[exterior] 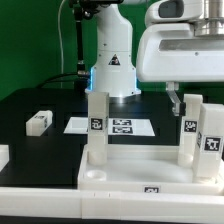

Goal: Assemble desk

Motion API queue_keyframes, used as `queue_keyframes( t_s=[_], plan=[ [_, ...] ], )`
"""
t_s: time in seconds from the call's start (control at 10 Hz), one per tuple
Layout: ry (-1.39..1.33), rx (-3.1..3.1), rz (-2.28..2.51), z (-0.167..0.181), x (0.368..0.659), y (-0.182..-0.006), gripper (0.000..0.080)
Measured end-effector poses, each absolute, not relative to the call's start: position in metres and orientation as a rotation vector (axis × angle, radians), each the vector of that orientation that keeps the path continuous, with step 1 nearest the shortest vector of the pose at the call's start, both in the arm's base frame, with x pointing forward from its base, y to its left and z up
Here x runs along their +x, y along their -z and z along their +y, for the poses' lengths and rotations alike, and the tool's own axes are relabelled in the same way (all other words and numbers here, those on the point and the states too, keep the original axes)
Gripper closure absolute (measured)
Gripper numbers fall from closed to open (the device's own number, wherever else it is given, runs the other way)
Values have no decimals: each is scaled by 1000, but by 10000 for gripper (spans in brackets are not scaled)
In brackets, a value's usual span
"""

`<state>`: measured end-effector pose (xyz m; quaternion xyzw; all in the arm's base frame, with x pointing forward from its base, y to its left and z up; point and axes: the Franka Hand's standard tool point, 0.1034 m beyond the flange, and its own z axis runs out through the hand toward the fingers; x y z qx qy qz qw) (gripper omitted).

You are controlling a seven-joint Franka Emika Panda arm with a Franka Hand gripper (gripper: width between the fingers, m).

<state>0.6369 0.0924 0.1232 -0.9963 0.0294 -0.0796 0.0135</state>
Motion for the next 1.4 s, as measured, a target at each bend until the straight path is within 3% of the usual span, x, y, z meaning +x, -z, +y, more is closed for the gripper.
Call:
queue_keyframes(
  t_s=[0.1, 0.8, 0.9, 1.0, 1.1, 1.2, 1.4],
  plan=[
    [90, -3111, 96, 91, 634, -122, 150],
    [80, -3110, 101, 99, 646, -120, 150],
    [87, -3110, 102, 98, 647, -120, 240],
    [87, -3110, 103, 98, 647, -120, 442],
    [88, -3110, 103, 98, 647, -120, 442],
    [87, -3110, 103, 98, 647, -120, 511],
    [87, -3107, 151, 98, 647, -120, 511]
  ],
)
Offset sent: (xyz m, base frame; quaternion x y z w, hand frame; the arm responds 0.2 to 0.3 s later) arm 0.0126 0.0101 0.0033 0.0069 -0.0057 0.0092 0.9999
